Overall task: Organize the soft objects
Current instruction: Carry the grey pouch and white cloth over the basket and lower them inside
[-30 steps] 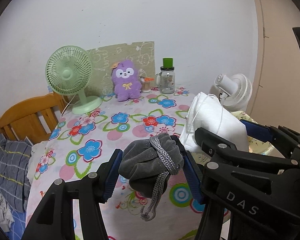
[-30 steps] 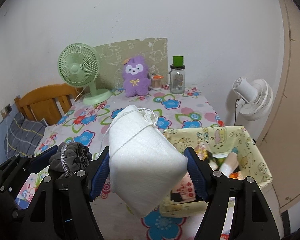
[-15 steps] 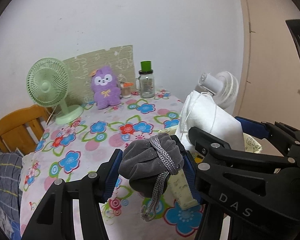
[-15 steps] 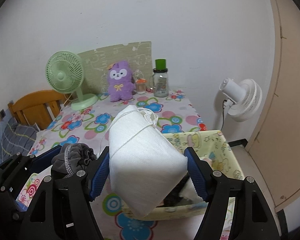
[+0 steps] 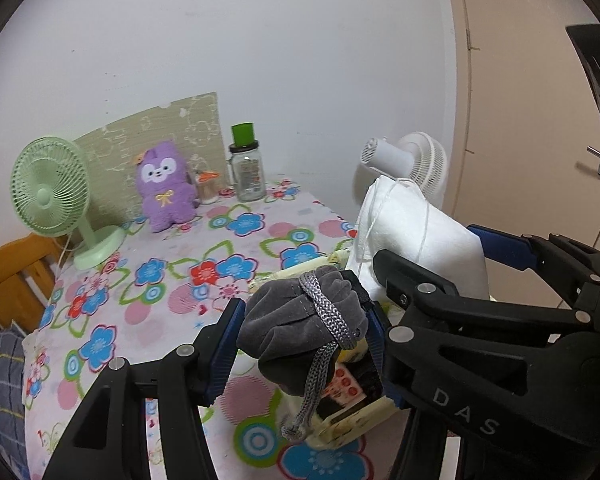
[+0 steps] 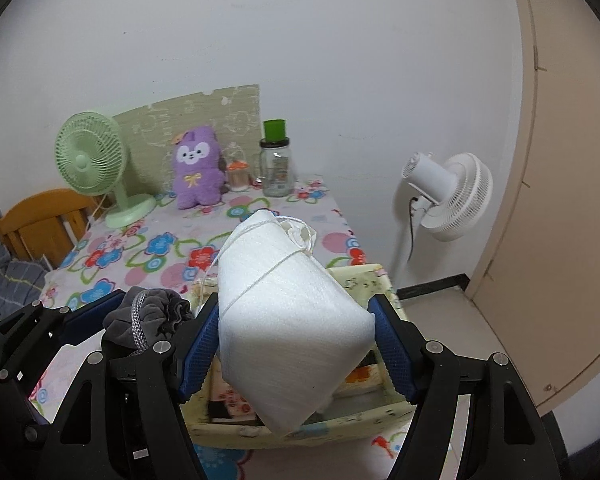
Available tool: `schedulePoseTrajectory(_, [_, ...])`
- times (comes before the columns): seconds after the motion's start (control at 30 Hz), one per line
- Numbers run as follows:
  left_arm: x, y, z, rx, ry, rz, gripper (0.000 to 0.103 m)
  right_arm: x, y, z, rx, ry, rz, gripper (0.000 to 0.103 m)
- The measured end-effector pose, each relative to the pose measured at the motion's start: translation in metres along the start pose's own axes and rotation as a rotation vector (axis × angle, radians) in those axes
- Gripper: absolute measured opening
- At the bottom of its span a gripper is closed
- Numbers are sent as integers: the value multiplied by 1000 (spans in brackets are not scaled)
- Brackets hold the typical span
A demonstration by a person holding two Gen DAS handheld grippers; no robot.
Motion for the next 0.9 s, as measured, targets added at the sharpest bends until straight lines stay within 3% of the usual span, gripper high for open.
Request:
schedulePoseTrajectory(0.57, [10, 60, -17, -85, 19, 67, 64, -2, 44, -31, -71, 23, 57, 75])
schedulePoseTrajectory(0.8, [8, 70, -16, -81, 19, 82, 86, -5, 57, -34, -73, 35, 80, 75])
schedulePoseTrajectory(0.9, [7, 71, -13, -75, 20, 84, 90, -5, 60, -32, -61, 36, 84, 75])
Point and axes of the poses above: each gripper's, at about its wrist camera, not at the fingertips, and y roughly the way its jaws point, z to its left, x to its top, the point moved 1 cm from there along y, roughly the way its jaws point, and after that the axes turned 12 degrees about -x, right-handed, at the moved point
